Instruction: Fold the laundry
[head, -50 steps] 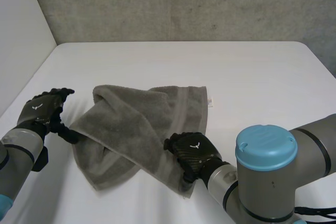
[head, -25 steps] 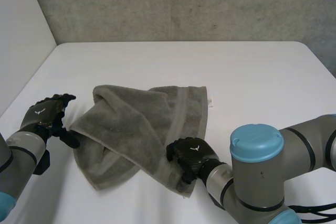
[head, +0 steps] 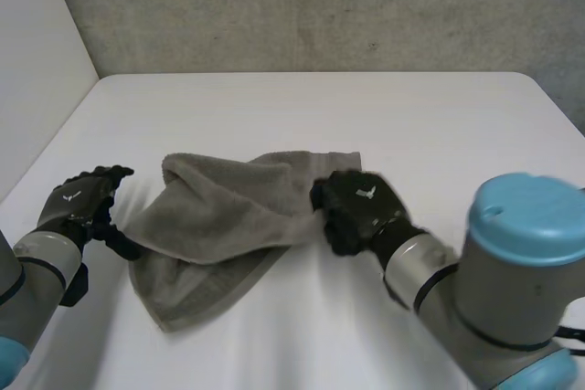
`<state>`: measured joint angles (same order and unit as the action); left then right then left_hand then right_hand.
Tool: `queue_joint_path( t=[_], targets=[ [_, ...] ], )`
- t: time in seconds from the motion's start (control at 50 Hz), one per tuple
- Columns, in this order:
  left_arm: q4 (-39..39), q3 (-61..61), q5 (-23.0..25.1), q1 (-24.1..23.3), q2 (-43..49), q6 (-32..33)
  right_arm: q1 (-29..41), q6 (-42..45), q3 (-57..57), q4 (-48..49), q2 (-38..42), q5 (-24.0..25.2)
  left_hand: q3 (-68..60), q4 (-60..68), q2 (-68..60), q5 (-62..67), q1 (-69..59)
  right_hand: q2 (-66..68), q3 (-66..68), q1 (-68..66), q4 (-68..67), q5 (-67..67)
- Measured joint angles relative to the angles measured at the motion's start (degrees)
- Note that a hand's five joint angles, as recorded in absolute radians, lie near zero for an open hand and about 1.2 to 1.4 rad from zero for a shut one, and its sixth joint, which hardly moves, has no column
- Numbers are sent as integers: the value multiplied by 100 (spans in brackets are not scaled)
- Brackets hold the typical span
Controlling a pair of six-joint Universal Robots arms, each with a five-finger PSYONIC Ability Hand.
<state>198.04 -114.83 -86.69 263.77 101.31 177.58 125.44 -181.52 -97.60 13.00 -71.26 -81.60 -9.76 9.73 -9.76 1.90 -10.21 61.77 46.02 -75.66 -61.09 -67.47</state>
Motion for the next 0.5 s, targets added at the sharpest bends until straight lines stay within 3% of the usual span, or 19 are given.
queue_joint_path(
  t=[0.5],
  targets=[
    [16,40,30,-334,538,29,-777,1,227,-253,-1586,315,0,0,0,0,0,0,0,-12,0,0]
  ],
)
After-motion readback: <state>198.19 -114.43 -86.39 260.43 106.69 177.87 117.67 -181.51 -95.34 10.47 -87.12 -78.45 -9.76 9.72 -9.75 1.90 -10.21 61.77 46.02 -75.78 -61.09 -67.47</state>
